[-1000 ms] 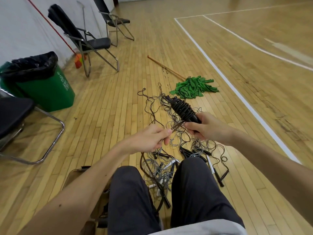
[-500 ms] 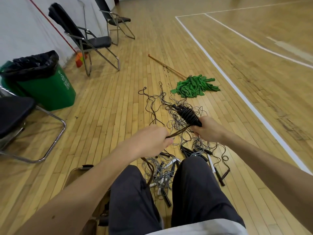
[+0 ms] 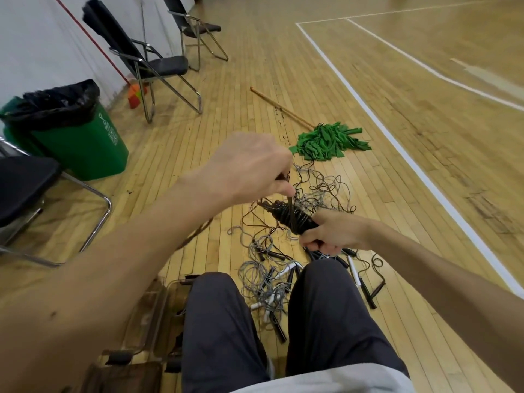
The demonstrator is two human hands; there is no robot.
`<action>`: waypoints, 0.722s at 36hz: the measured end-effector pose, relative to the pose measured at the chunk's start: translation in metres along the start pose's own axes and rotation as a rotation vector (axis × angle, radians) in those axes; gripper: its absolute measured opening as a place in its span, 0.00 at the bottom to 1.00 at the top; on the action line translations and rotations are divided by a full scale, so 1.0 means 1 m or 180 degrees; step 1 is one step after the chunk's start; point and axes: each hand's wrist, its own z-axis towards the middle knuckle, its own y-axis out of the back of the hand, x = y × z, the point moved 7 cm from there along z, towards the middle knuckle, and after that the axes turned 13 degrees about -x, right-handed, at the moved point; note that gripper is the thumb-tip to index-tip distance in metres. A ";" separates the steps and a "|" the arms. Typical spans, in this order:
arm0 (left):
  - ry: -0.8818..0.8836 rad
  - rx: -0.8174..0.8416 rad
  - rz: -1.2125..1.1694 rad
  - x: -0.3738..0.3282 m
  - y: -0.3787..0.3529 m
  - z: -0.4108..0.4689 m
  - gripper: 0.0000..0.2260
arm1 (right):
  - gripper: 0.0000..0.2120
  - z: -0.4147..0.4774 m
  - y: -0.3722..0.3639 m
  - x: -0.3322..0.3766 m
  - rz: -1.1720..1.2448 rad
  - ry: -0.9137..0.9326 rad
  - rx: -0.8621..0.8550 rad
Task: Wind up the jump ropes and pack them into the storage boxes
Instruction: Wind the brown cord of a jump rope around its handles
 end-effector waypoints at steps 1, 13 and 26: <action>-0.0056 -0.0087 -0.0021 0.004 0.002 0.003 0.23 | 0.08 -0.003 -0.003 0.002 -0.0011 0.0026 0.0067; 0.0018 -0.0191 -0.0510 0.029 -0.009 0.010 0.29 | 0.23 -0.066 -0.061 0.027 0.0491 0.0514 0.1682; 0.0989 0.0799 -0.2375 0.011 -0.091 -0.019 0.18 | 0.13 -0.084 -0.058 0.045 0.1425 0.0829 0.1676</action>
